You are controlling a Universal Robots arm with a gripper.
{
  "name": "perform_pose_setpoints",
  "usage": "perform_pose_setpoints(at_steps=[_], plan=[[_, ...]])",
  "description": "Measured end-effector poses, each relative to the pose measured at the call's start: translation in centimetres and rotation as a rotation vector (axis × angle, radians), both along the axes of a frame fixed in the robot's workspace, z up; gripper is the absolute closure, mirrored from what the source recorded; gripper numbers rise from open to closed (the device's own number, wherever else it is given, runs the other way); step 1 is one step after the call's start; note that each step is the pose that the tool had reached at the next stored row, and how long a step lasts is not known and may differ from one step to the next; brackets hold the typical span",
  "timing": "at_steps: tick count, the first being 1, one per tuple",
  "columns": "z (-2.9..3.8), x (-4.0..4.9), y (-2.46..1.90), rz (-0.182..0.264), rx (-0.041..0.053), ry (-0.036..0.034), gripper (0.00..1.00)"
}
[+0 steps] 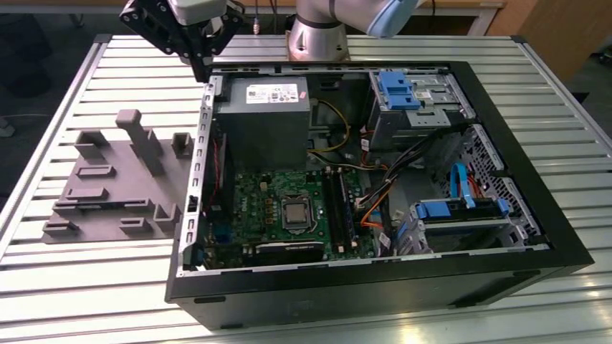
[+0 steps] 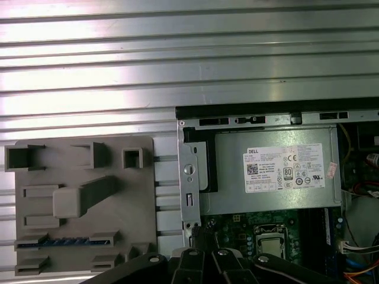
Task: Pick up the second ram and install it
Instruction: 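Reach for the second ram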
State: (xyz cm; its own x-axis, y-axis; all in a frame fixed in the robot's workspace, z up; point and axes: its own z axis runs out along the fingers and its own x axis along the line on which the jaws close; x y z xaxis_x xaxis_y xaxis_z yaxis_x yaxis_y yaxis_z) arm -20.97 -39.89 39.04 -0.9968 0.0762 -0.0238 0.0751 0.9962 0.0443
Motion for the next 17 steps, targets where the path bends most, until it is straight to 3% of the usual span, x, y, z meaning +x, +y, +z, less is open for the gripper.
perform_pose_setpoints(at_steps=[17], plan=[[0.00, -0.40, 0.00, 0.000, 0.0000, 0.0001, 0.89]])
